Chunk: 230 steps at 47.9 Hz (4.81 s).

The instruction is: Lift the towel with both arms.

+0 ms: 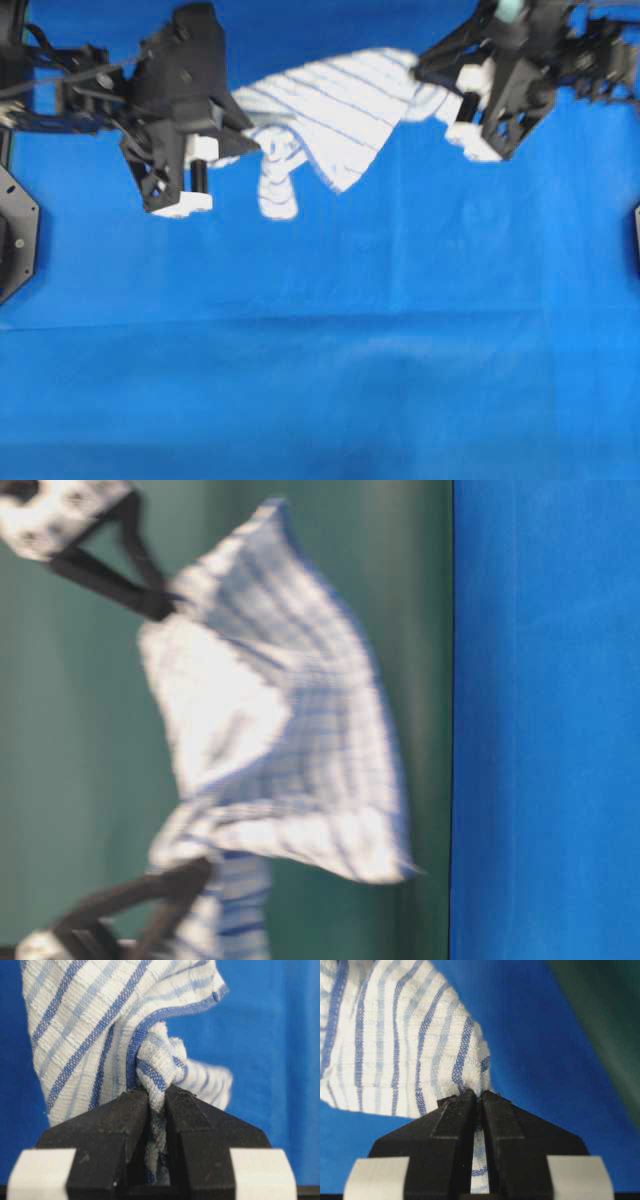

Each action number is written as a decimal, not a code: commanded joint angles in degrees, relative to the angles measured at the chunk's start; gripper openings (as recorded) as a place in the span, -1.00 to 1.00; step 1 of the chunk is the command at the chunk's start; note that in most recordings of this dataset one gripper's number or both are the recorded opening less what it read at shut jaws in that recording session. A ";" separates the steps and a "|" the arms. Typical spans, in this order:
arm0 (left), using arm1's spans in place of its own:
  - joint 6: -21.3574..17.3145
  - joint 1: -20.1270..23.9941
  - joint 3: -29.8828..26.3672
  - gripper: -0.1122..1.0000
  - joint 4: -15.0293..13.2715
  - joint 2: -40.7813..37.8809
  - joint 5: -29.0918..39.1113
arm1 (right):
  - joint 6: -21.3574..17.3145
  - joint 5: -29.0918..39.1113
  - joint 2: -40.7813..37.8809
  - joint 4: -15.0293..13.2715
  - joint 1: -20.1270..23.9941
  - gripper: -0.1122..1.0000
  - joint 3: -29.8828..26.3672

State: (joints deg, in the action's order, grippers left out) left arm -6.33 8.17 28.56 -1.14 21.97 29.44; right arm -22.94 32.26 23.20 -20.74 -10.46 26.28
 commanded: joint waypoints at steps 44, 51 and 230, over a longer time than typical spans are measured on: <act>-6.24 2.20 -15.38 -0.68 0.97 3.52 8.00 | 7.21 6.94 4.39 -0.26 0.53 -0.68 -14.59; -6.06 2.11 -13.80 0.01 0.79 5.10 5.71 | 7.47 7.03 4.39 -0.26 0.53 -0.32 -14.59; 0.18 0.35 -12.13 -0.74 0.53 4.57 2.64 | 4.39 11.16 2.99 0.53 6.15 -0.74 -14.85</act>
State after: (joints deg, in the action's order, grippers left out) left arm -6.24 8.35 19.60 -0.88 25.84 31.29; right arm -18.98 42.63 25.40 -20.04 -4.48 14.33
